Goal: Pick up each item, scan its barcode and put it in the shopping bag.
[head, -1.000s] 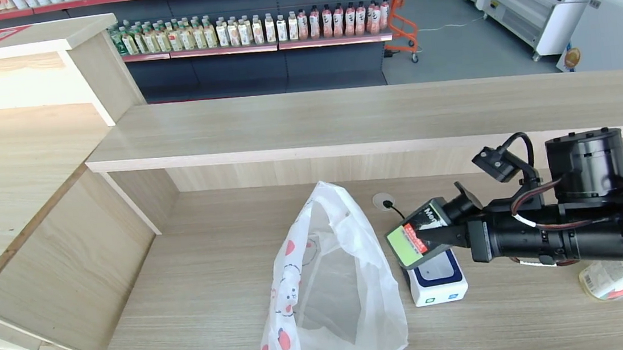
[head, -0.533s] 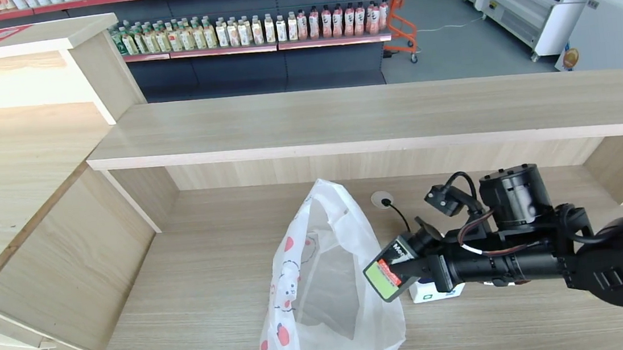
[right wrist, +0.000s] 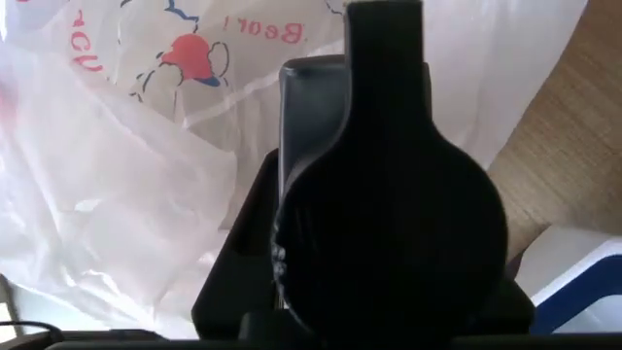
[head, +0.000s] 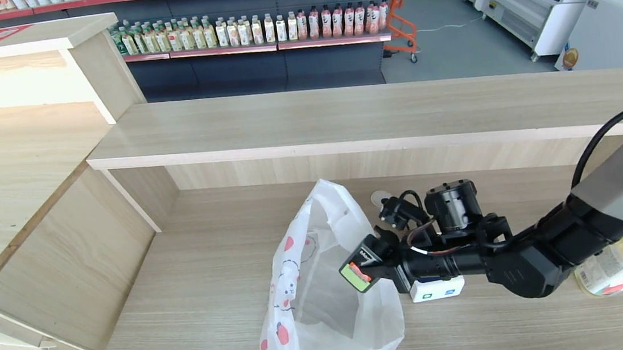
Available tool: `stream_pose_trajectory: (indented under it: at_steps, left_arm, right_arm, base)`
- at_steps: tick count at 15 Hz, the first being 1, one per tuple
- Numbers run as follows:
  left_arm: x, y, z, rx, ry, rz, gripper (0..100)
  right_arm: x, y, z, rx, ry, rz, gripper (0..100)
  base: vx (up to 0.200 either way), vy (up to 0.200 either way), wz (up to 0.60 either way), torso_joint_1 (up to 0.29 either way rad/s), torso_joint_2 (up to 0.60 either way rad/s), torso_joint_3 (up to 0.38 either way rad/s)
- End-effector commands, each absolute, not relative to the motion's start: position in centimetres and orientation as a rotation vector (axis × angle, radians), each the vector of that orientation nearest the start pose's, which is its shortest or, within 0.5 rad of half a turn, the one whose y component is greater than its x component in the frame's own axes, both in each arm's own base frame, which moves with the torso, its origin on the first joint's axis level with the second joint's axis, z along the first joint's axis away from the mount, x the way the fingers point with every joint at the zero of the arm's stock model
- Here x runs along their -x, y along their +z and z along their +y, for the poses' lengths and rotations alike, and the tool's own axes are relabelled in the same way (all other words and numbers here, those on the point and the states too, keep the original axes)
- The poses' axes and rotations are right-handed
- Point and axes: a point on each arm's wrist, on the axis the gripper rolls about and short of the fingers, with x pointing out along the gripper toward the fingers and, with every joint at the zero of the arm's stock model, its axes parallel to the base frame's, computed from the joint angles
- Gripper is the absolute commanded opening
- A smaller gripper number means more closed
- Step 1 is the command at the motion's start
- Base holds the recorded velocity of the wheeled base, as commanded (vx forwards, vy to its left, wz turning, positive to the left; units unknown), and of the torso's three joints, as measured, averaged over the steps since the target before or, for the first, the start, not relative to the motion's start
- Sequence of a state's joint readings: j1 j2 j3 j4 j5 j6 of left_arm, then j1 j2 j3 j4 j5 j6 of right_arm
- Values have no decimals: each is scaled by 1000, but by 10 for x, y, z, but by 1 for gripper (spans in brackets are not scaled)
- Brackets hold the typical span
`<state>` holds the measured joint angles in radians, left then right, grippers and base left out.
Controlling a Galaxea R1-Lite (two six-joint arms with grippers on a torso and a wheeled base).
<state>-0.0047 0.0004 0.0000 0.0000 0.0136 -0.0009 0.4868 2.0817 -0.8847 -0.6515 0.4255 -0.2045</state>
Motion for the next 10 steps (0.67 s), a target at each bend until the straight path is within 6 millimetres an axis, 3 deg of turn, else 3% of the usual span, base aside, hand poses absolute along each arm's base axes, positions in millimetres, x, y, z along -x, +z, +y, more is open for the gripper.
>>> stream_pose_trajectory:
  at_steps: [1, 7, 8, 10]
  left_arm:
    - [23, 75, 0, 2, 9, 0, 100]
    - [23, 75, 0, 0, 9, 0, 100]
    - [23, 75, 0, 0, 9, 0, 100]
    - [23, 75, 0, 2, 9, 0, 100]
  right_arm:
    - [-341, 58, 197, 255, 933, 449, 0]
    - [-344, 43, 210, 405, 972, 400, 0]
    - [-344, 42, 211, 407, 976, 402, 100]
    - [-344, 47, 212, 384, 977, 397, 100]
  base:
    - [0, 0, 0, 0, 0, 0]
    - [0, 0, 0, 0, 0, 0]
    - [0, 0, 0, 0, 0, 0]
    - [0, 0, 0, 0, 0, 0]
